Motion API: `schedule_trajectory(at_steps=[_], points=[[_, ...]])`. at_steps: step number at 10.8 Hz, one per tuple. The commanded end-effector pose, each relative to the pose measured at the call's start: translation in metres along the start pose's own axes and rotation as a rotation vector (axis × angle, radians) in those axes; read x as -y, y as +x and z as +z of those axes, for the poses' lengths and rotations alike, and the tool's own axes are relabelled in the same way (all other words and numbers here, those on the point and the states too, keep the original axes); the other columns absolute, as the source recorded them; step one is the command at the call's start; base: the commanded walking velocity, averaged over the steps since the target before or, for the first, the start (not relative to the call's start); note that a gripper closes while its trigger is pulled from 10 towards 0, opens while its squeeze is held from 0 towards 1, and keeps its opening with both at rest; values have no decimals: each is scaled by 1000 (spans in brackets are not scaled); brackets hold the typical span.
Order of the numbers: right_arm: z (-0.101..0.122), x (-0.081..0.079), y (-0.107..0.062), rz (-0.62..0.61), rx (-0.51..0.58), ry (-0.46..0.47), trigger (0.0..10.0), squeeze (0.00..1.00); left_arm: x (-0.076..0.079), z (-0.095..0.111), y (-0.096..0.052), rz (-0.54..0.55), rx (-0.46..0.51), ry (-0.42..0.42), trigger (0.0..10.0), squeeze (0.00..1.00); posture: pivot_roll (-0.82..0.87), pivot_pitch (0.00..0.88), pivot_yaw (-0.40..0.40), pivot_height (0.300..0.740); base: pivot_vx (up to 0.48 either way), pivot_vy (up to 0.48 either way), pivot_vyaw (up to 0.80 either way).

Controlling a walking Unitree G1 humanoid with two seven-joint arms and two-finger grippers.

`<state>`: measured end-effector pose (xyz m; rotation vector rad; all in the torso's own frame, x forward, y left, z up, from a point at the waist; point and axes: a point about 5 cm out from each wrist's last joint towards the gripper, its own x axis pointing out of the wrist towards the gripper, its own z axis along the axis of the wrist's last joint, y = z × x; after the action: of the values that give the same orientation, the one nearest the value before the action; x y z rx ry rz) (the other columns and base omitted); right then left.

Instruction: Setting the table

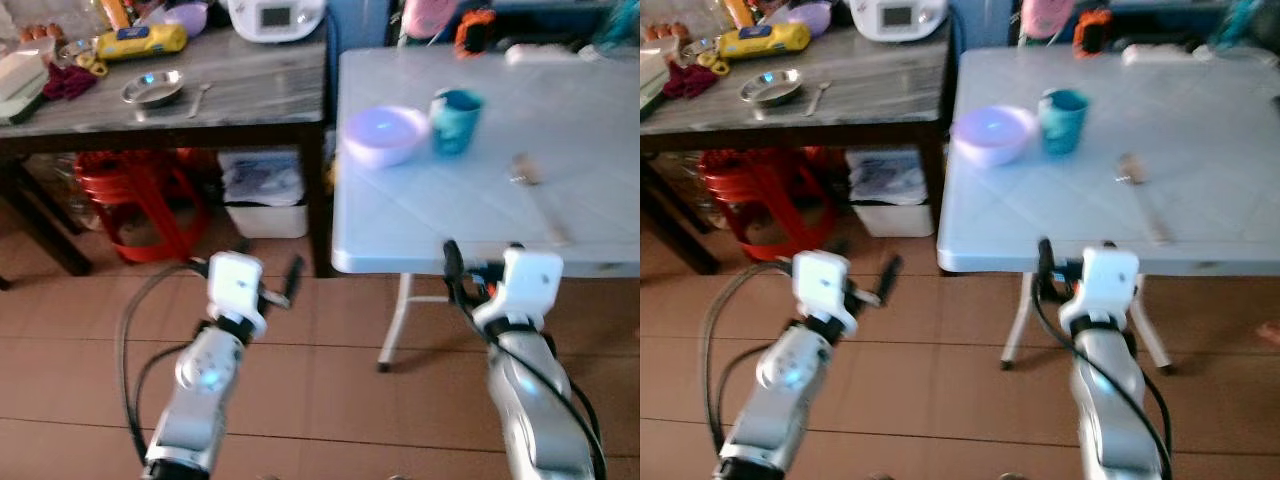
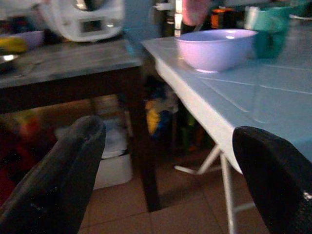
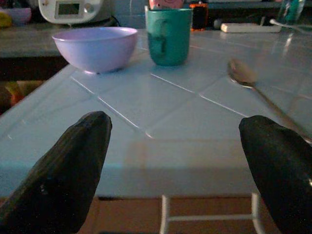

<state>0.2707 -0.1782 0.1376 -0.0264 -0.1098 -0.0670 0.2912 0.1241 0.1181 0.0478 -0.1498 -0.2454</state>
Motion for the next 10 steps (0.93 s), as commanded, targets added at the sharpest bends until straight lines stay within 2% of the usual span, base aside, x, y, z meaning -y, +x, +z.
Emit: schedule_trajectory(at_steps=[1,3,4,6,7,9,10], points=[[3,-6,-3,22,23,-5,10000,0,-15,-5,-6,74,-27,25,10000,0,-136,139,98,740,0,0,0],[0,-4,-9,16,16,-19,10000,0,-34,-9,-13,202,-52,39,10000,0,-130,143,98,740,0,0,0],[0,-4,-9,14,16,-18,10000,0,-37,-10,-17,218,-56,40,10000,0,-130,143,98,740,0,0,0],[-1,-12,-10,46,12,-13,10000,0,-36,-13,-24,192,-75,77,10000,0,-115,147,84,740,0,0,0],[1,-16,-8,72,16,-11,10000,0,-38,-9,-28,152,-64,153,10000,0,-111,146,79,740,0,0,0],[1,-16,-8,105,0,5,10000,0,-59,0,-32,155,-61,193,10000,0,-98,149,75,740,0,0,0],[3,-11,-10,127,-6,-7,10000,0,-67,0,-38,159,-83,183,10000,0,-94,154,84,740,0,0,0]])
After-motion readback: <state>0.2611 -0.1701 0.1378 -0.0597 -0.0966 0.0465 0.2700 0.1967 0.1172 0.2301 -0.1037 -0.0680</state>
